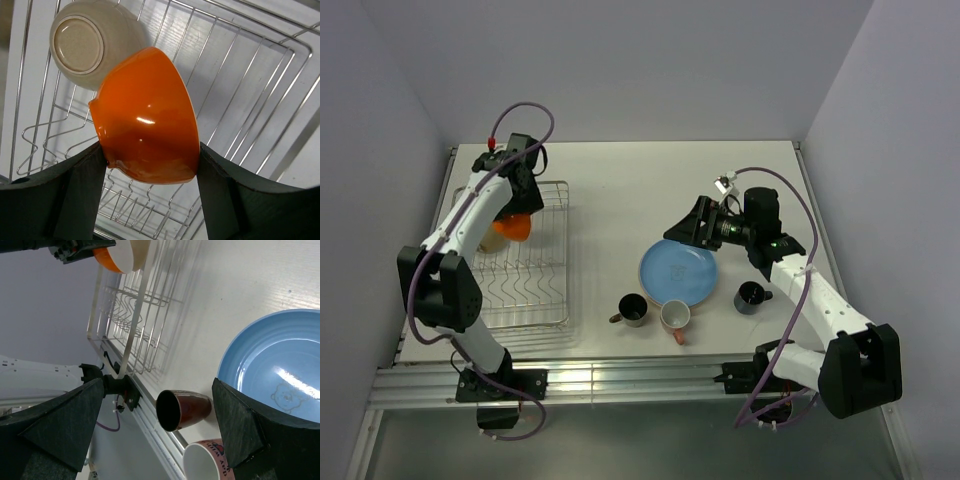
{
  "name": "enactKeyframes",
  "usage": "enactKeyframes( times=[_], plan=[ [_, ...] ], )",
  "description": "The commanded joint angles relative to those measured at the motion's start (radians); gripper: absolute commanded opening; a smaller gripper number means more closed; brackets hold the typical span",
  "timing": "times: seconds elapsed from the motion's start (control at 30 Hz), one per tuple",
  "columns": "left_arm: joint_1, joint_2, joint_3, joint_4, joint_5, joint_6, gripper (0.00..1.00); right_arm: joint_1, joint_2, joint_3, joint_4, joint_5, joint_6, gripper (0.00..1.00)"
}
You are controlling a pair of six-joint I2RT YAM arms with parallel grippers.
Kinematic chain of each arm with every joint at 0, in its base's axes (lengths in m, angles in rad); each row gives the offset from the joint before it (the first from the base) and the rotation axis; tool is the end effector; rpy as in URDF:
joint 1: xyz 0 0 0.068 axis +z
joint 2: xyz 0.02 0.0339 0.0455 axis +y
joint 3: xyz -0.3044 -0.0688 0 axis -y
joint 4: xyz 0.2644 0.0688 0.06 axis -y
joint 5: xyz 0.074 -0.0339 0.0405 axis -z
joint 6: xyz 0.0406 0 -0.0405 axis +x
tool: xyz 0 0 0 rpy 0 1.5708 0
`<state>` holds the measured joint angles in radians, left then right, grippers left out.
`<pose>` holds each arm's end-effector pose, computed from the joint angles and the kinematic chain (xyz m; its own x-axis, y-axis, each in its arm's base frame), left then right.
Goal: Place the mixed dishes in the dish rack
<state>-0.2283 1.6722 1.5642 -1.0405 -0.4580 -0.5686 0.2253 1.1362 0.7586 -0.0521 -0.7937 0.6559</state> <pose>0.3600 -0.0652 0.3468 -0.7629 -0.3186 -0.5625 -0.4561 0.8819 0.1192 0.2400 0.0847 0.3052 -0.8026 0.2548 -0.5393 -0.3772 0.4837 0.7898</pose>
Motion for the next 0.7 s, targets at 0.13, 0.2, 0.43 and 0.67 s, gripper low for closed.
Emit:
enactKeyframes(
  times=[0.13,0.2,0.43,0.67],
  plan=[
    [0.003,0.098,0.063,-0.004,-0.074,0.036,0.00,-0.006,-0.016,0.012,-0.026,0.059,-0.055,0.96],
    [0.003,0.122,0.068,-0.009,-0.096,0.038,0.00,-0.006,-0.018,0.002,-0.012,0.045,-0.045,0.96],
    [0.003,0.184,0.102,-0.018,-0.119,0.042,0.00,-0.006,-0.016,-0.034,0.035,0.019,-0.016,0.95],
    [0.003,0.222,0.120,-0.018,-0.105,0.050,0.32,-0.006,-0.044,-0.045,0.008,0.037,-0.041,0.95]
  ],
)
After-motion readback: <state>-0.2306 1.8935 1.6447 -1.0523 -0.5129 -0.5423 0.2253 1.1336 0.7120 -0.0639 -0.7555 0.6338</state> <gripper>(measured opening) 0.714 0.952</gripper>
